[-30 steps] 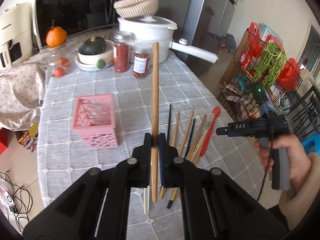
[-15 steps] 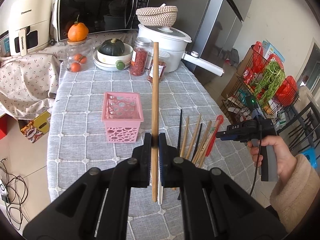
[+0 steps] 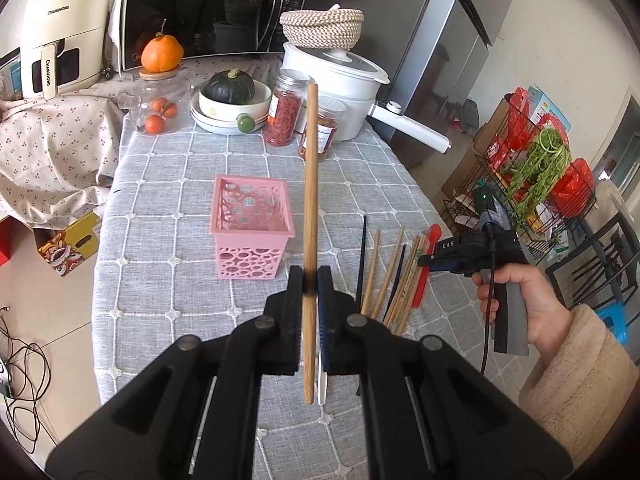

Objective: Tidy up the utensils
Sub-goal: 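Lift the wooden chopstick with the left tool while the right tool grasps the red spoon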

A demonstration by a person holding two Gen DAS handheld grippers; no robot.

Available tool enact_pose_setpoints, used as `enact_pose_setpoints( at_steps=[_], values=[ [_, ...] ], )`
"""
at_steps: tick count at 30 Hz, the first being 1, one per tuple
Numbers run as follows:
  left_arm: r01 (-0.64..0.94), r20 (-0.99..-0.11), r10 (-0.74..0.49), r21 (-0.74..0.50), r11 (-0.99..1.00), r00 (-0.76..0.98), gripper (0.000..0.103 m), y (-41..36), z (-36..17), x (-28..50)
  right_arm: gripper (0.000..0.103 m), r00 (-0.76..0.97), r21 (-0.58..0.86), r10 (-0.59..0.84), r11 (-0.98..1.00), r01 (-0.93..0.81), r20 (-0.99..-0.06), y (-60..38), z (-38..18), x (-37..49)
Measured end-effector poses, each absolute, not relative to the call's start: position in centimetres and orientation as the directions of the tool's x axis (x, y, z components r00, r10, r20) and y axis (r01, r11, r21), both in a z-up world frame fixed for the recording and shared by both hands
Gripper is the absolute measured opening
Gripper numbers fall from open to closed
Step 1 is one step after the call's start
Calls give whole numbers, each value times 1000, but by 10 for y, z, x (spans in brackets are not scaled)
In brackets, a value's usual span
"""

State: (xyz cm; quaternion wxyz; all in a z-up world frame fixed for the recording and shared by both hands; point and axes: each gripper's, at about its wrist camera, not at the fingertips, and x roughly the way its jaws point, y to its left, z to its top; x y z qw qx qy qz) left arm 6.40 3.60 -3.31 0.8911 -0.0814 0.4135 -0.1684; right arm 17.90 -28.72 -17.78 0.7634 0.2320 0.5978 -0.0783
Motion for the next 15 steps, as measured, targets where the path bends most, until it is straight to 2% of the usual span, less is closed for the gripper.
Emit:
enact_pose_setpoints(
  at_steps=[1,3,11,15],
  values=[
    [230,-708,-368,-287,930,603,8,37,-33,65,11,274,258,155,881,396,-949,-286,-178,180],
    [229,-706,-367,-288,930,606,8,38,-32,64,9,272,263,162,883,390,-948,-284,-178,181],
    [221,-710,-359,-283,933,605,8,41,-34,64,4,274,243,151,907,344,-950,-280,-166,172],
    [221,-713,-358,-281,934,603,8,41,-34,64,4,238,275,203,902,331,-950,-285,-164,158]
  ],
)
